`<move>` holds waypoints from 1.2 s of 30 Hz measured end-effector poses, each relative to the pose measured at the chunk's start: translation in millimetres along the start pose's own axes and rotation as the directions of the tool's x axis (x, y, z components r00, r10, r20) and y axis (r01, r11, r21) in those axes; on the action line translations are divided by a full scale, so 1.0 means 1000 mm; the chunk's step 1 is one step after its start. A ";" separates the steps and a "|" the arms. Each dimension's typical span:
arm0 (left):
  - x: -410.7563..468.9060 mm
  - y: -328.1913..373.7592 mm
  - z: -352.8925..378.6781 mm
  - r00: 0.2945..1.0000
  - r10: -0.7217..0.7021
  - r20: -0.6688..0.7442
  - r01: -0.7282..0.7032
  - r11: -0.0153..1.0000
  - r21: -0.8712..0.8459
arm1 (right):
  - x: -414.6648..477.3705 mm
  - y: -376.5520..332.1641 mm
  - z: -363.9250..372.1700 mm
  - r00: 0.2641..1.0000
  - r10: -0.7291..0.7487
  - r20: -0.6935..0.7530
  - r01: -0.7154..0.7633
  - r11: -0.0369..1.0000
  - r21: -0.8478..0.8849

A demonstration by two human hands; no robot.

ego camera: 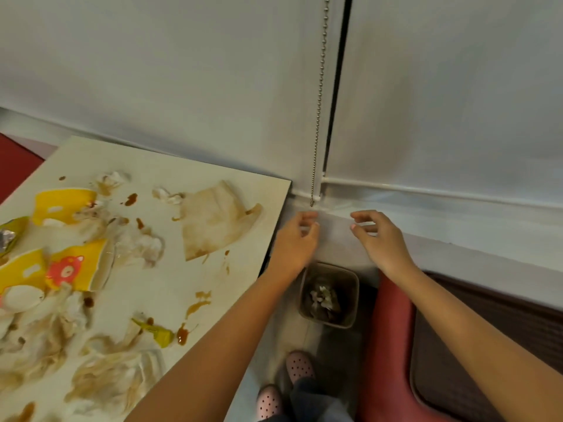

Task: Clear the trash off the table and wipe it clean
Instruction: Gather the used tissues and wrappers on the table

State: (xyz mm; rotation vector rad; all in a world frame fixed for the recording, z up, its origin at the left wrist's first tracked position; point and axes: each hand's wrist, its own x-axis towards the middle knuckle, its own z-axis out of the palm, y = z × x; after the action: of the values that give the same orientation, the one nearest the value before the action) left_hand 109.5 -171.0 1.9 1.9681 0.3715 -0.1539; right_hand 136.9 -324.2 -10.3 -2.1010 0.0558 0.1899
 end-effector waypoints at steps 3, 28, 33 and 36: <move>0.000 -0.003 -0.033 0.990 0.037 -0.132 -0.039 0.999 -0.013 | 0.003 -0.024 0.018 0.998 -0.061 0.035 0.061 0.998 -0.002; -0.083 -0.111 -0.237 0.808 -0.072 -0.584 0.135 0.989 0.065 | -0.010 -0.107 0.205 0.767 -0.320 0.555 0.627 0.555 -0.546; -0.062 -0.110 -0.235 0.893 0.052 -0.447 0.131 0.920 0.369 | 0.004 -0.098 0.195 0.716 -0.356 0.600 0.674 0.577 -0.462; -0.043 -0.106 -0.235 0.912 0.078 -0.403 0.152 0.848 0.508 | 0.012 -0.099 0.193 0.712 -0.314 0.628 0.646 0.644 -0.410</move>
State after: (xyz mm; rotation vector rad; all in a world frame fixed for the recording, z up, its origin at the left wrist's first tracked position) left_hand 20.5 73.6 19.5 2.5527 0.7030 0.1610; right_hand 138.5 -107.4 -24.9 -2.5306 -1.0528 0.4653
